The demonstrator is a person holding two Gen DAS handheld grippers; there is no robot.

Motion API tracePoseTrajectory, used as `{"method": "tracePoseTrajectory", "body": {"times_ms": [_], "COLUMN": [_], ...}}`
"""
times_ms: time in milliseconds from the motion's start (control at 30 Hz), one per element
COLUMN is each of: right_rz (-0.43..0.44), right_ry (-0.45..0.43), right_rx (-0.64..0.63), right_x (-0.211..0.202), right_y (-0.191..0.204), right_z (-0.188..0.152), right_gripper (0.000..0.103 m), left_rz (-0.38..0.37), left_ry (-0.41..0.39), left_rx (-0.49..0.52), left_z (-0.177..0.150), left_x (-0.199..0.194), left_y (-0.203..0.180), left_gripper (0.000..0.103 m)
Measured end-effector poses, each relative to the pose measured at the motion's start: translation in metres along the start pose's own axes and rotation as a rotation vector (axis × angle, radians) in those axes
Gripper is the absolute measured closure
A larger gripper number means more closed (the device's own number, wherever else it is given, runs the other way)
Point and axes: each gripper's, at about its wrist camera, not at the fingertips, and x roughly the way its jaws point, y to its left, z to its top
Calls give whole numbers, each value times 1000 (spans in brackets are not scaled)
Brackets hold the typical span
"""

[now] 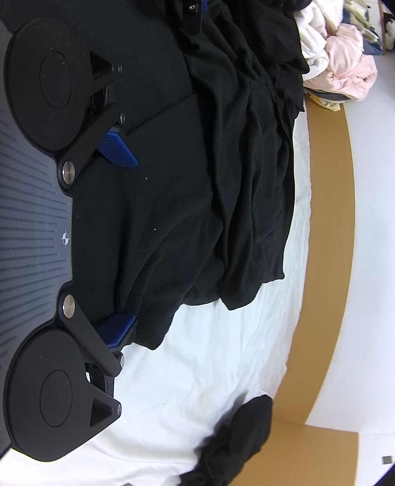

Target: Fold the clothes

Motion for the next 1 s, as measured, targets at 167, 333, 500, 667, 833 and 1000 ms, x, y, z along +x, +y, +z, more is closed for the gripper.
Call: {"method": "tracePoseTrajectory", "body": {"times_ms": [167, 333, 500, 667, 833, 1000], "right_rz": [30, 27, 76, 146, 119, 127], "right_ry": [17, 19, 20, 14, 21, 24], "right_rx": [36, 29, 46, 21, -35, -27], "right_x": [3, 3, 2, -2, 1, 2], "right_y": [-7, -5, -14, -24, -12, -12], "right_z": [1, 2, 3, 0, 3, 3], "right_gripper": [0, 0, 0, 0, 0, 0], "left_rz": [32, 37, 10, -24, -1, 38], "left_ry": [20, 25, 13, -12, 1, 21], "left_rx": [15, 19, -17, -119, -86, -34], "left_z": [1, 0, 0, -10, -12, -11], "left_x": [3, 4, -2, -20, -18, -15], "left_y": [-3, -3, 4, 22, 15, 6], "left_gripper": [1, 1, 1, 1, 1, 1]}}
